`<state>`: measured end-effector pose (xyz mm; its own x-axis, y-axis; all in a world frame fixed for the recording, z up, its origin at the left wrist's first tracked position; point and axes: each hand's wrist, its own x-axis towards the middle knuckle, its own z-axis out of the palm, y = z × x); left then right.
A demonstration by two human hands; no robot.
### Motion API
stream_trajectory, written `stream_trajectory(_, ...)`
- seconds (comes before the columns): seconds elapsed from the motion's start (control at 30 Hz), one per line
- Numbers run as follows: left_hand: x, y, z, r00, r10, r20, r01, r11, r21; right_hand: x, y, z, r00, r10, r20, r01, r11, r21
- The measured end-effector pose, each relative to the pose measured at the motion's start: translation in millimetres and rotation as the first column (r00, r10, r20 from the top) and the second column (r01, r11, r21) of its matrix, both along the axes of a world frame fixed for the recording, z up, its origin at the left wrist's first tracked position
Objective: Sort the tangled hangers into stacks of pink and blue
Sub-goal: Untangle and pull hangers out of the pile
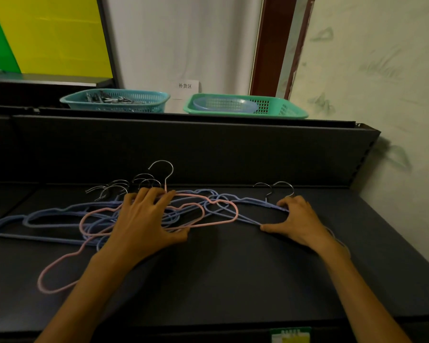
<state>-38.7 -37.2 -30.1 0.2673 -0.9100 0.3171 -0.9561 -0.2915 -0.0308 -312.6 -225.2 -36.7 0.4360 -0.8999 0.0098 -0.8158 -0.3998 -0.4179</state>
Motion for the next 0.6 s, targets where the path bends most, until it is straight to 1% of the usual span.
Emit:
stream_trajectory(0.13, 1, 5, -2, 1.0, -0.002, 0.002, 0.002, 1.0, -0.014, -4, 7, -3, 0.999, 0.017, 0.047, -0.015, 0.999, -0.045)
stream_trajectory(0.3, 0, 15, -1, 1.0, -0.018, -0.009, 0.017, 0.998, -0.065, -9, 14, -7, 0.999, 0.02, 0.049, -0.015, 0.996, -0.087)
stream_trajectory(0.4, 2, 24, 0, 1.0, -0.019, -0.009, 0.018, 0.997, -0.074, -11, 22, -7, 1.0, 0.02, -0.013, -0.022, 0.981, -0.19)
stream_trajectory(0.47, 6, 33, 2, 1.0, -0.019, -0.015, 0.018, 0.996, -0.083, -10, 30, -6, 0.999, 0.049, 0.015, -0.043, 0.957, -0.287)
stream_trajectory(0.53, 14, 46, 4, 1.0, -0.012, -0.017, 0.01, 0.995, -0.095, -5, 40, -2, 0.992, 0.112, 0.055, -0.081, 0.916, -0.394)
stream_trajectory(0.6, 25, 63, 7, 1.0, 0.001, -0.021, -0.004, 0.993, -0.114, 5, 51, 2, 0.983, 0.173, 0.066, -0.125, 0.88, -0.458)
